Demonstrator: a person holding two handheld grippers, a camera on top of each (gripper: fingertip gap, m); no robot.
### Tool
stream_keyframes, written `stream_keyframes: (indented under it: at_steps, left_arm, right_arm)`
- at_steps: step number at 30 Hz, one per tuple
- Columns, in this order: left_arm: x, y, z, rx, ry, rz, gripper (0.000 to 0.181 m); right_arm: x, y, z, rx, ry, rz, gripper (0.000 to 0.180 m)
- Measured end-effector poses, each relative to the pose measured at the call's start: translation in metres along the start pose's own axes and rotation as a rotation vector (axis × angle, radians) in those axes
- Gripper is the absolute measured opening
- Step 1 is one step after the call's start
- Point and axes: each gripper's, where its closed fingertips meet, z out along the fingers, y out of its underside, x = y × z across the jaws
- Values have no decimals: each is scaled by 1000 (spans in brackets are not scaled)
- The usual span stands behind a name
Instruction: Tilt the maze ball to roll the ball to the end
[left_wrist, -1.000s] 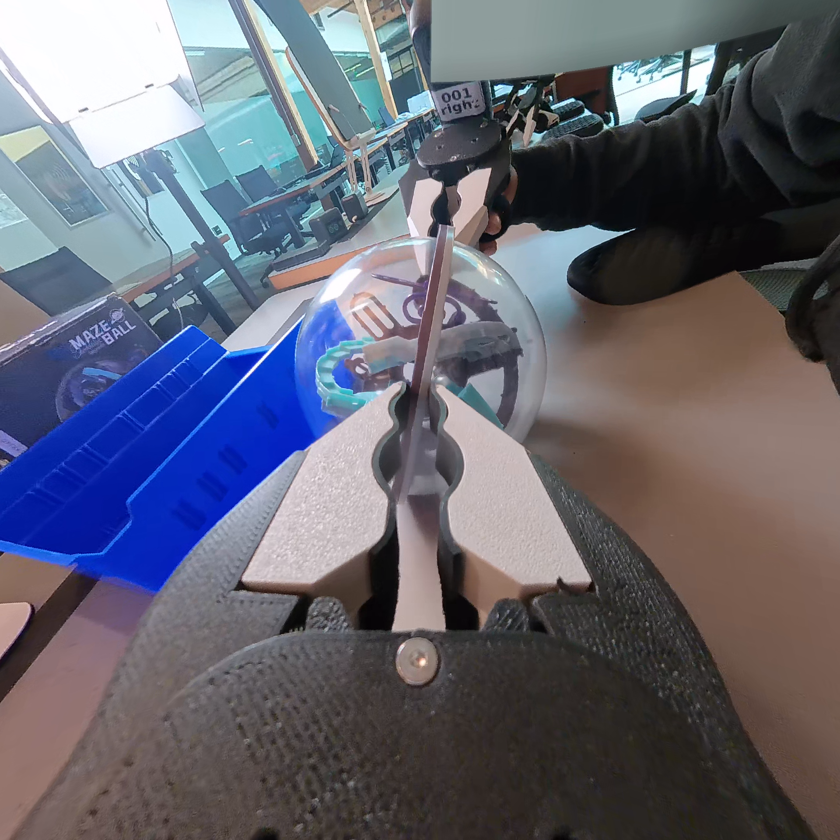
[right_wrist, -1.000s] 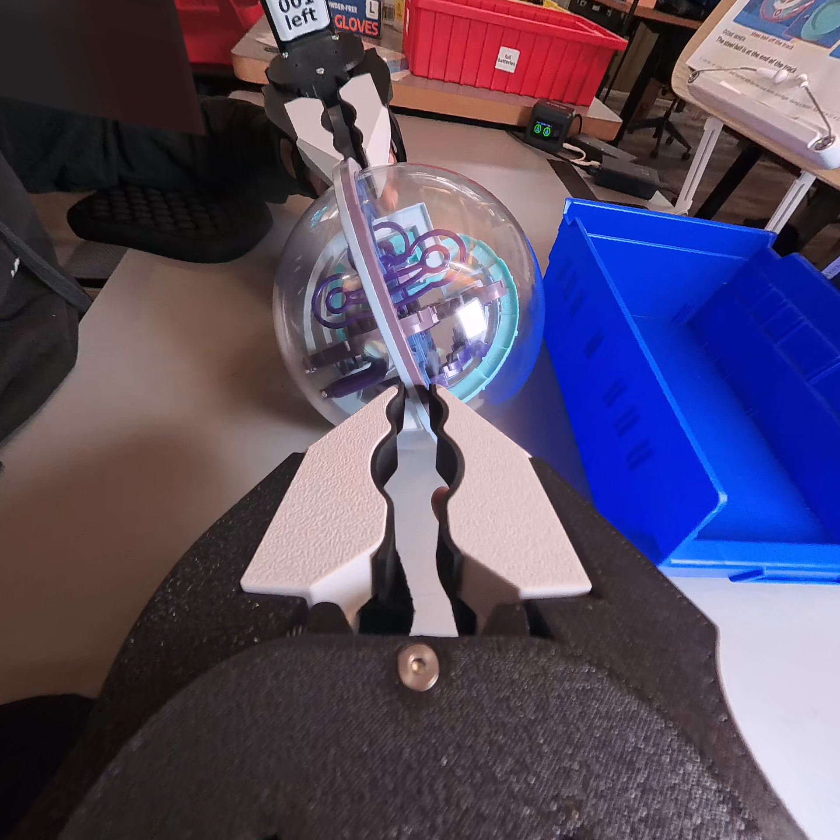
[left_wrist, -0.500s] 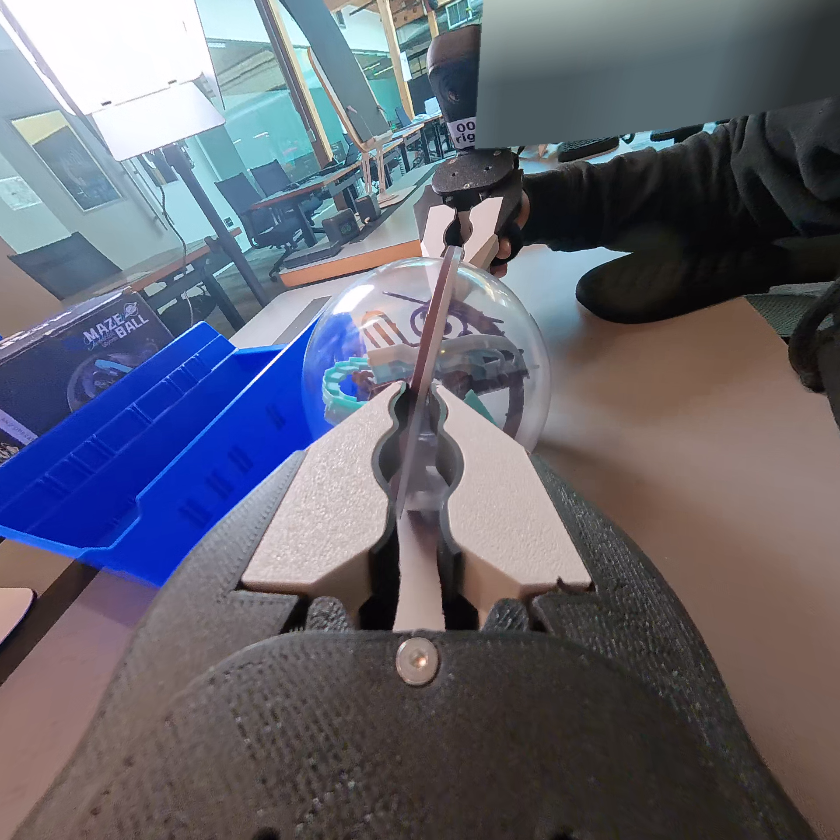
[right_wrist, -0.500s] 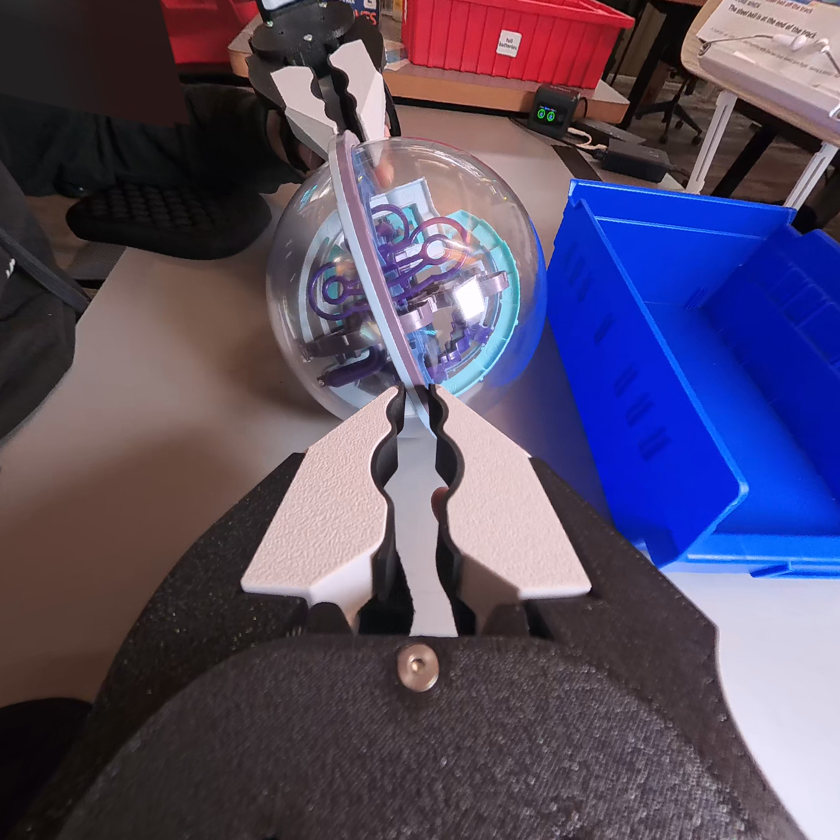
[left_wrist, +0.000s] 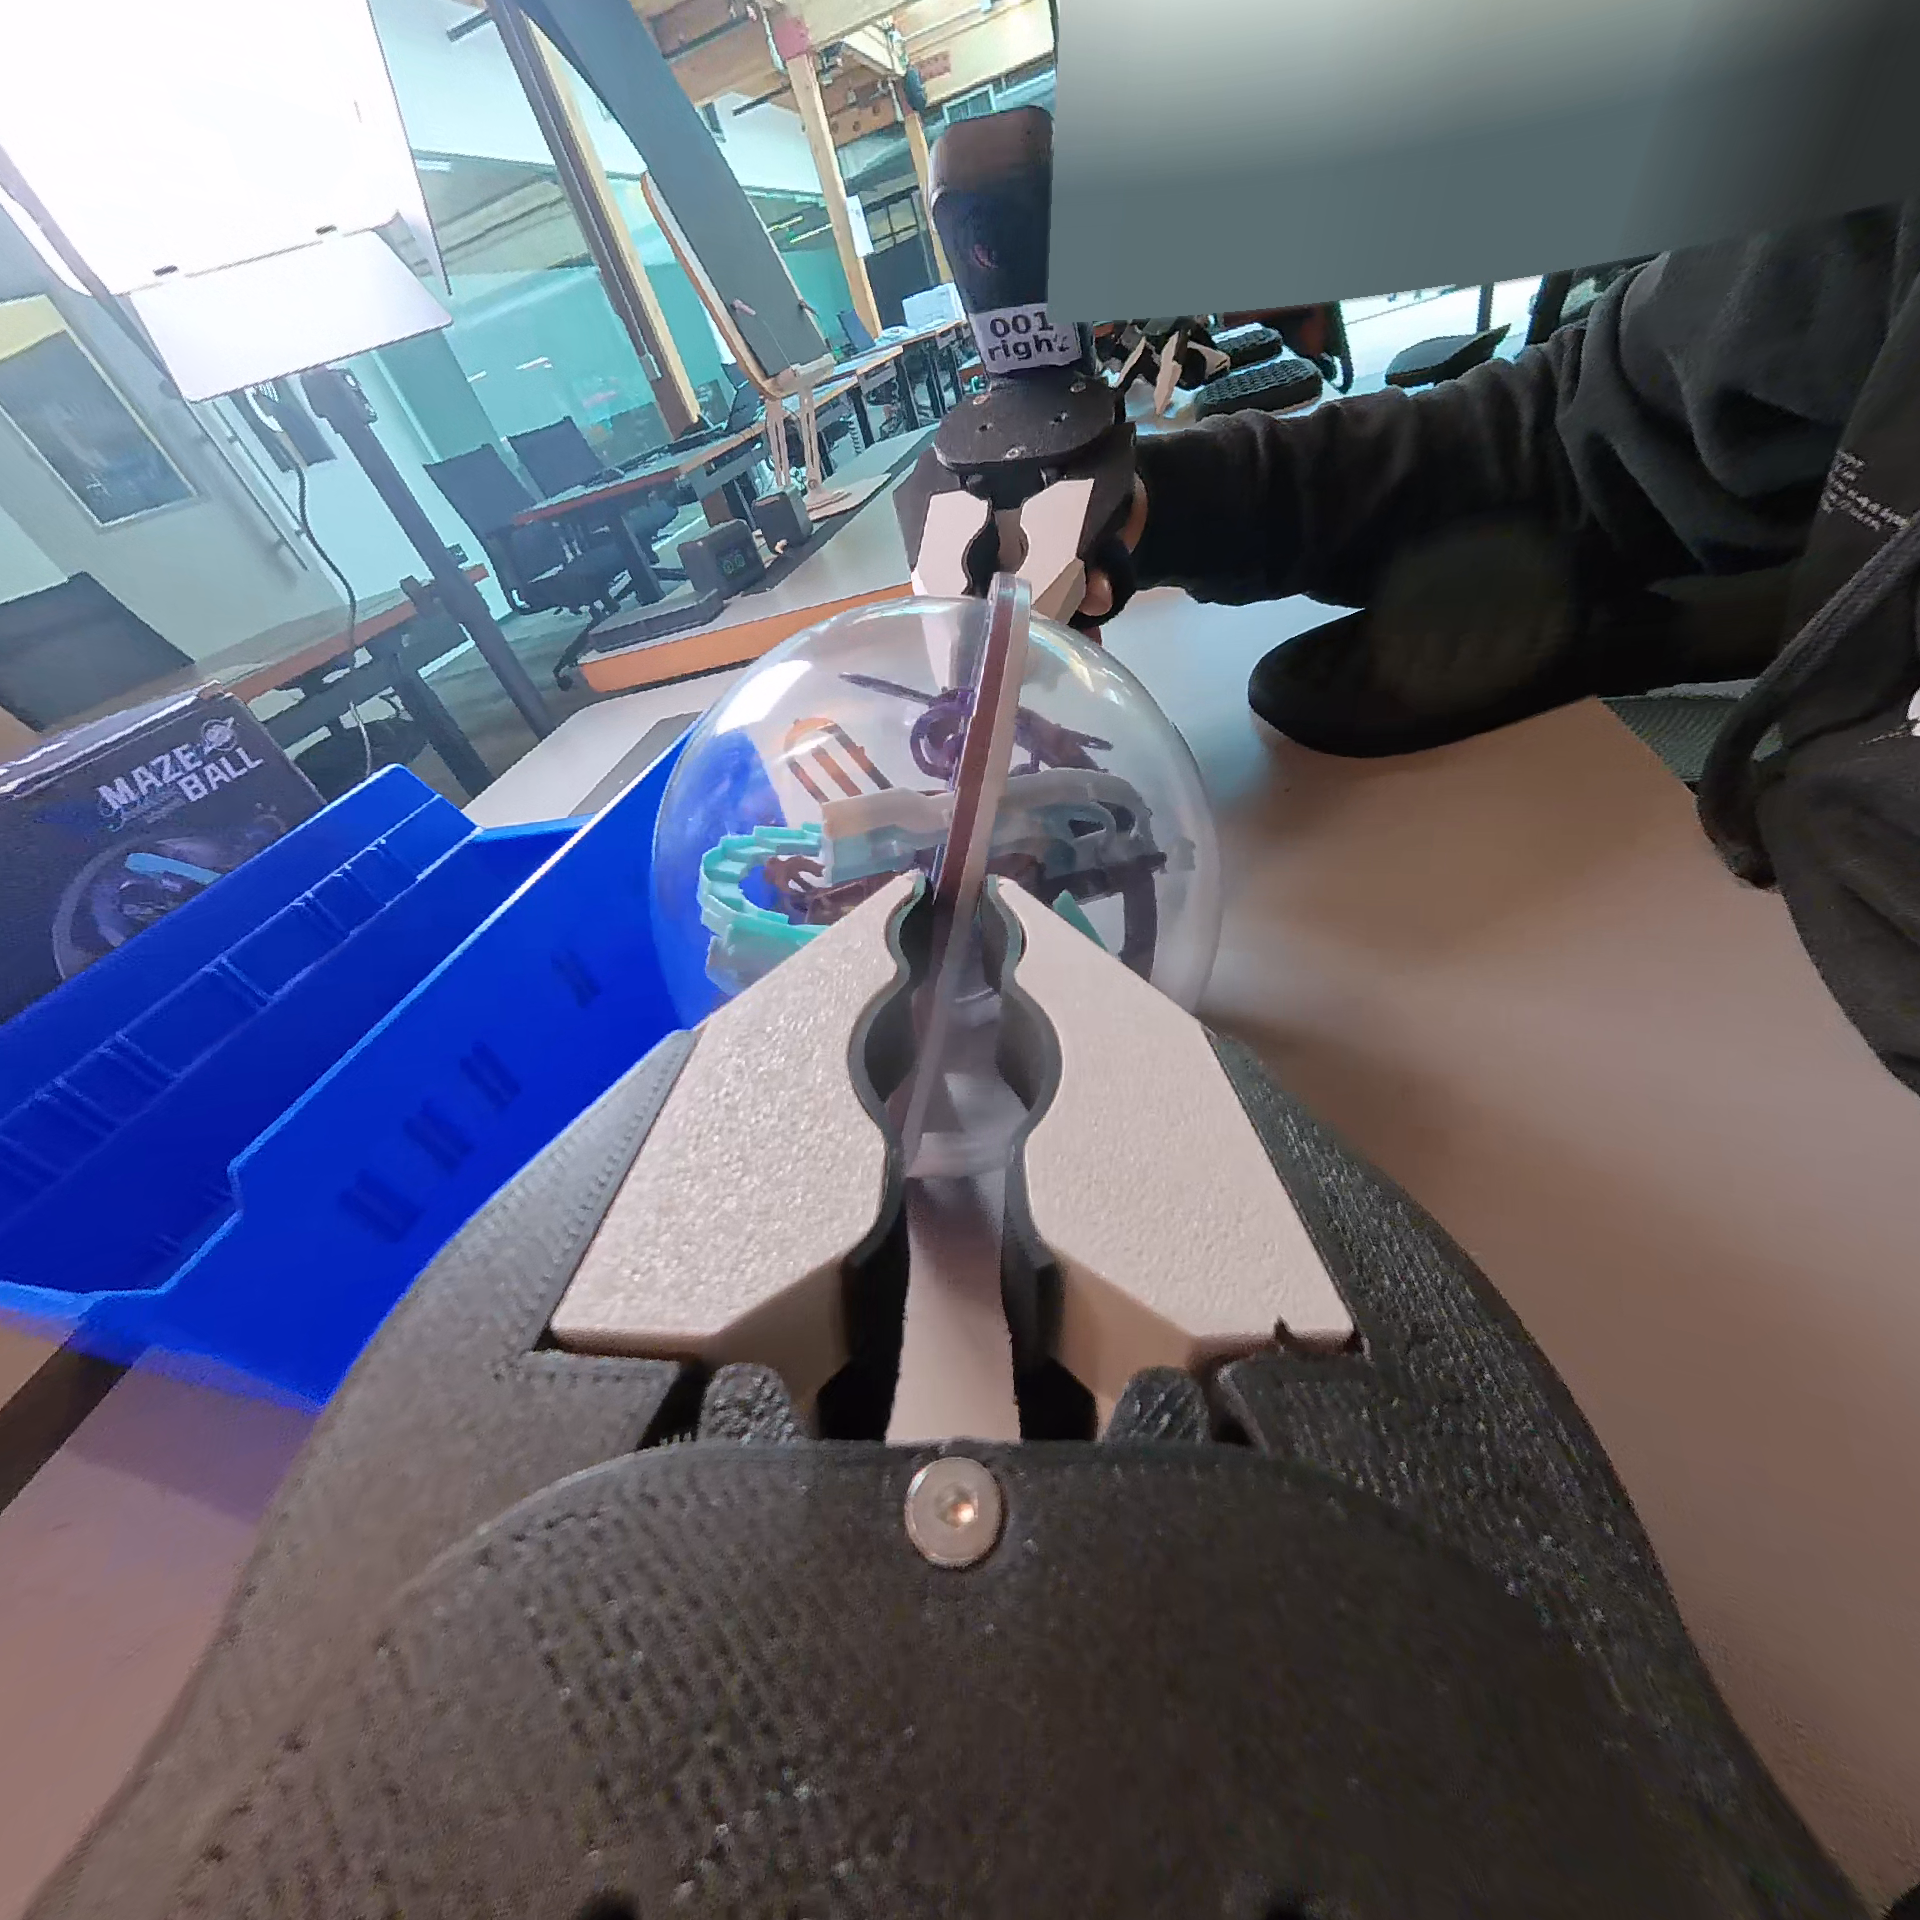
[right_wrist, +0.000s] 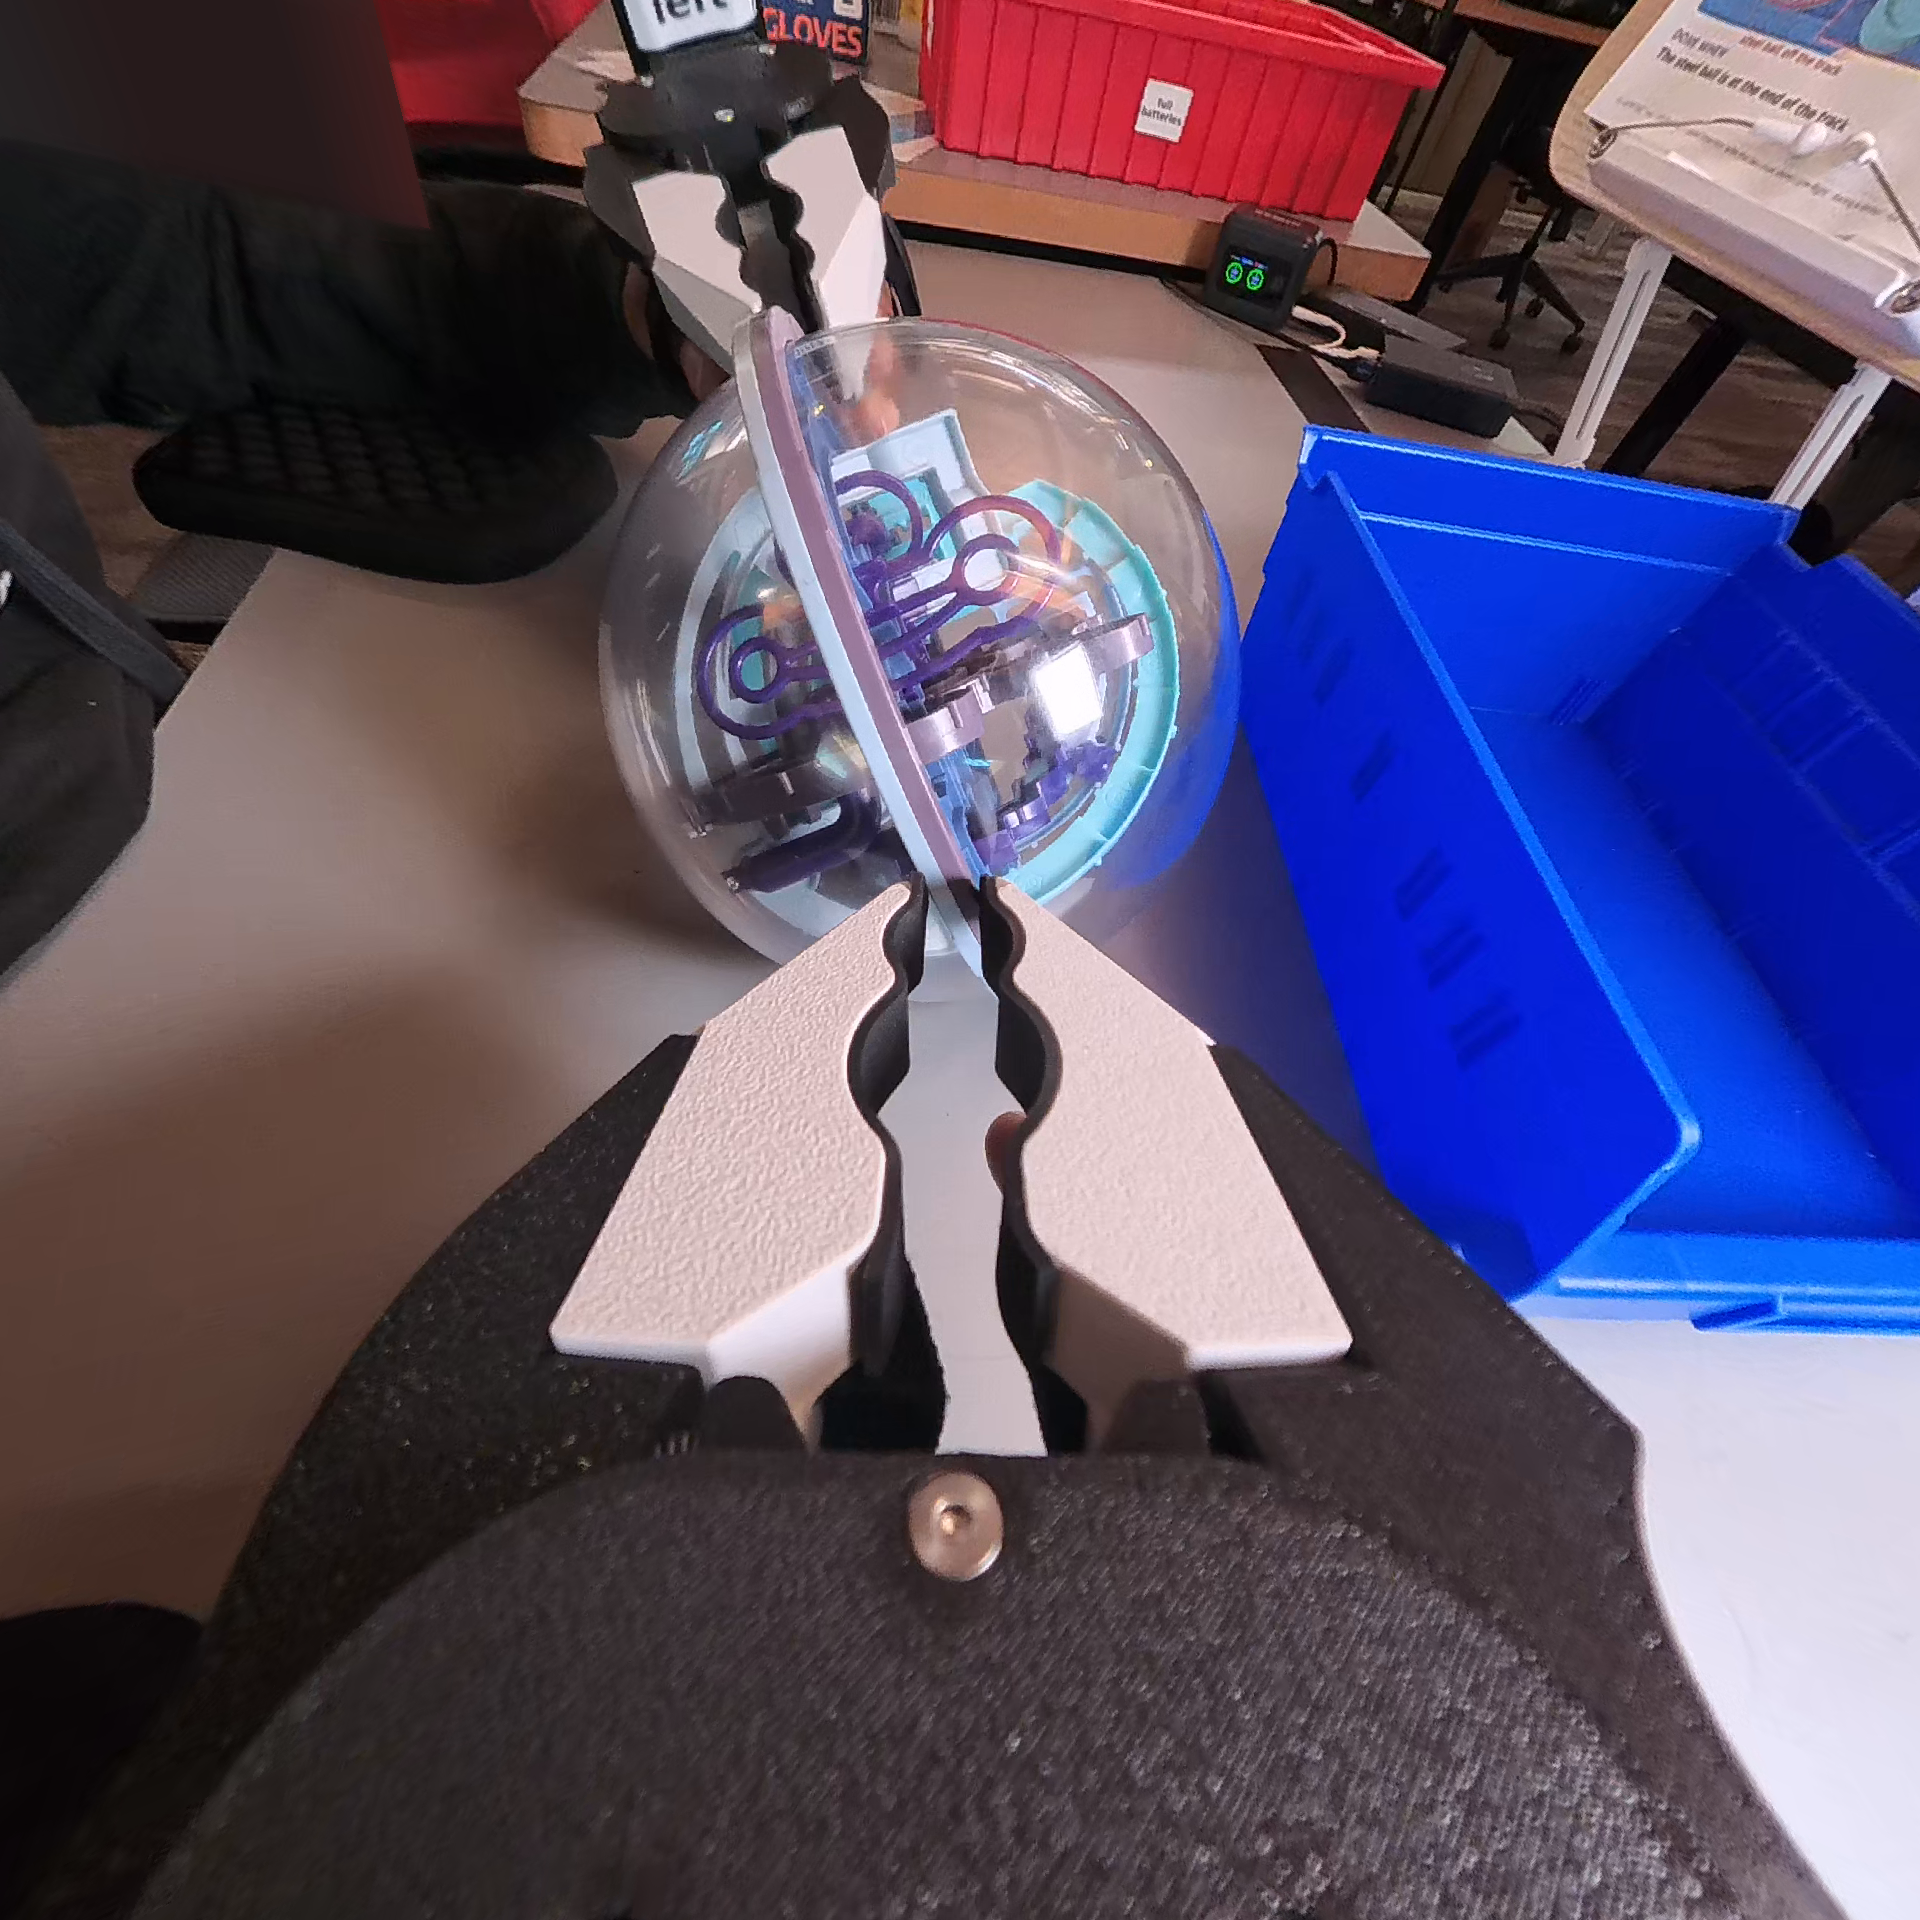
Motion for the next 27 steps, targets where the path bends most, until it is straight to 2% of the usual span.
stream_keyframes:
  at_steps: [3, 7, 12, 16, 18, 21, 24, 27]
  left_arm:
    - [-1, 3, -1, 0, -3, 11, 9]
    - [-4, 12, -2, -39, -21, 36, 22]
    - [-7, 24, -4, -69, -14, -3, 23]
    - [-9, 33, -4, -94, -9, -29, 20]
    - [-6, 34, -3, -99, 6, -29, 8]
    - [-6, 36, 0, -117, -1, -11, 8]
    - [-5, 45, 0, -166, -14, 38, 7]
    - [-12, 51, -9, -146, -27, -14, 7]
  right_arm:
    - [0, 0, 0, -2, 3, -4, 8]
    - [0, 2, -1, -7, 8, -7, 8]
    - [1, 2, -1, -12, 30, -26, 8]
    - [3, 2, -3, 3, 49, -20, 8]
    - [4, 1, -5, 12, 57, -13, 8]
    - [5, -2, -7, 29, 74, -14, 8]
    - [8, -11, -6, 4, 115, -92, 7]
    - [9, -19, 6, -135, 150, -259, 6]
